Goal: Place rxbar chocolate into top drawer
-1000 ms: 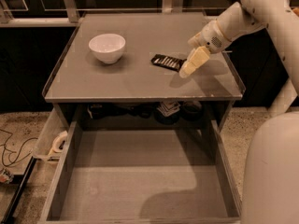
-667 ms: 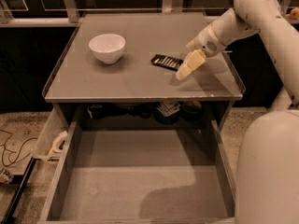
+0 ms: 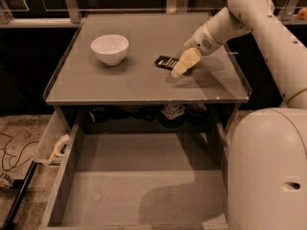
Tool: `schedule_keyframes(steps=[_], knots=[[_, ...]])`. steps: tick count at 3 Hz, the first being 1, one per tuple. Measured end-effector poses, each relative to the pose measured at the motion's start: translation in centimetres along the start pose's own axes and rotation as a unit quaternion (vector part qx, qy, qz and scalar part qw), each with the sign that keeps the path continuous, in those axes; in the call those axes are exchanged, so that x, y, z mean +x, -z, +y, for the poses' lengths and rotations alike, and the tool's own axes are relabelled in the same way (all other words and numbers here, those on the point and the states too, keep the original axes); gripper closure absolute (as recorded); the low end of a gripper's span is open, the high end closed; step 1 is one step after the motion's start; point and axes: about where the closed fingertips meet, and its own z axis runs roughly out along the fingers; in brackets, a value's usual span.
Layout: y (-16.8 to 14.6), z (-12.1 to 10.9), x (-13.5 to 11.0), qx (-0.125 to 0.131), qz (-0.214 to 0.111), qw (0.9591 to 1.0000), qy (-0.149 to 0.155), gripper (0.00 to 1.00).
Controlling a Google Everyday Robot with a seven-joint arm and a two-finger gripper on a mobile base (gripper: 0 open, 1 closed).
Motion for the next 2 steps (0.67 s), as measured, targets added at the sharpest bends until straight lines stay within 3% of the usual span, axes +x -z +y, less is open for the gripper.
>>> schedule_keyframes(steps=[2], knots=[[-1.11, -0.27, -0.06, -0.003, 0.008, 0.9997, -0.021, 0.00]])
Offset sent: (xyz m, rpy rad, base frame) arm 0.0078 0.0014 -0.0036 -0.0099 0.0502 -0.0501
